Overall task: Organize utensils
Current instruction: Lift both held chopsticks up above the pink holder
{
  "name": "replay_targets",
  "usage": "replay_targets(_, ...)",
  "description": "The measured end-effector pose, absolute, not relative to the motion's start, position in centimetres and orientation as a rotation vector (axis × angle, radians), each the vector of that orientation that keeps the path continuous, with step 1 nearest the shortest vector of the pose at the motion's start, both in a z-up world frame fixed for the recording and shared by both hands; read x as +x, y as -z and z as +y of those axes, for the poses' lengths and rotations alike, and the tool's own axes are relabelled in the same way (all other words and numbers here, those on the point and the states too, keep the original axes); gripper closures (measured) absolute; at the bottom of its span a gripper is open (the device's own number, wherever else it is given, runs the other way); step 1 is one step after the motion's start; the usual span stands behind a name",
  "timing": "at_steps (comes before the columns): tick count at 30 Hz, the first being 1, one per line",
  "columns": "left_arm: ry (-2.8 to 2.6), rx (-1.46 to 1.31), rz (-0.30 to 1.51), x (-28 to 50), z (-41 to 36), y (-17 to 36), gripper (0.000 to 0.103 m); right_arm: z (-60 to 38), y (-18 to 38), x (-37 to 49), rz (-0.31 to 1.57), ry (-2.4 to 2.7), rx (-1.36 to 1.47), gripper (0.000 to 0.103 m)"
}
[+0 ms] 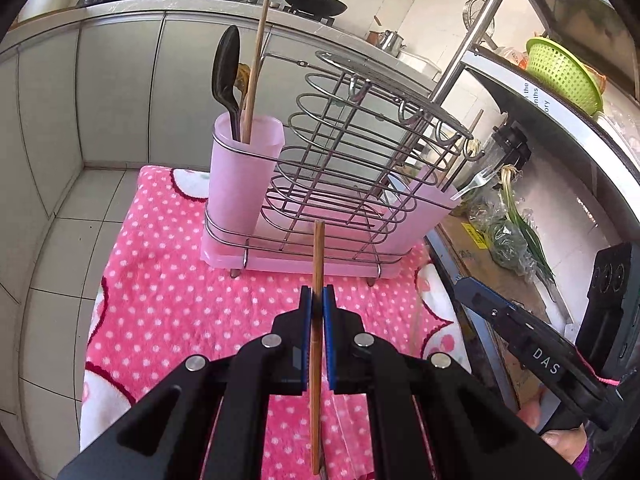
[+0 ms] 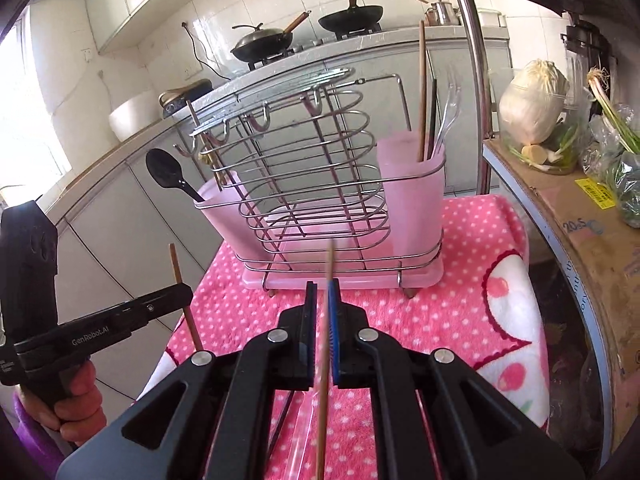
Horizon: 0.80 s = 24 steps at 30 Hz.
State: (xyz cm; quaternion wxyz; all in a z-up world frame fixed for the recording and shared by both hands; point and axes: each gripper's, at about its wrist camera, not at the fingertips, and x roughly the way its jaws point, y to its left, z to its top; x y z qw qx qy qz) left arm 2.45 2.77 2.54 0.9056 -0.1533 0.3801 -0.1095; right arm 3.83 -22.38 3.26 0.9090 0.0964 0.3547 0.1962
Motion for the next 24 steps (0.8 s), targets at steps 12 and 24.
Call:
replay_targets(12, 0.234, -0.312, 0.759, 1.1, 2.7, -2.8, 0.098, -23.0, 1.6, 7.1, 0.980, -0.423, 0.274, 0.091)
replay_targets(24, 0.248, -0.341, 0.772, 1.6, 3.9, -2.3, 0.098, -20.9, 9.3, 14.5, 1.215, -0.281, 0.273, 0.072)
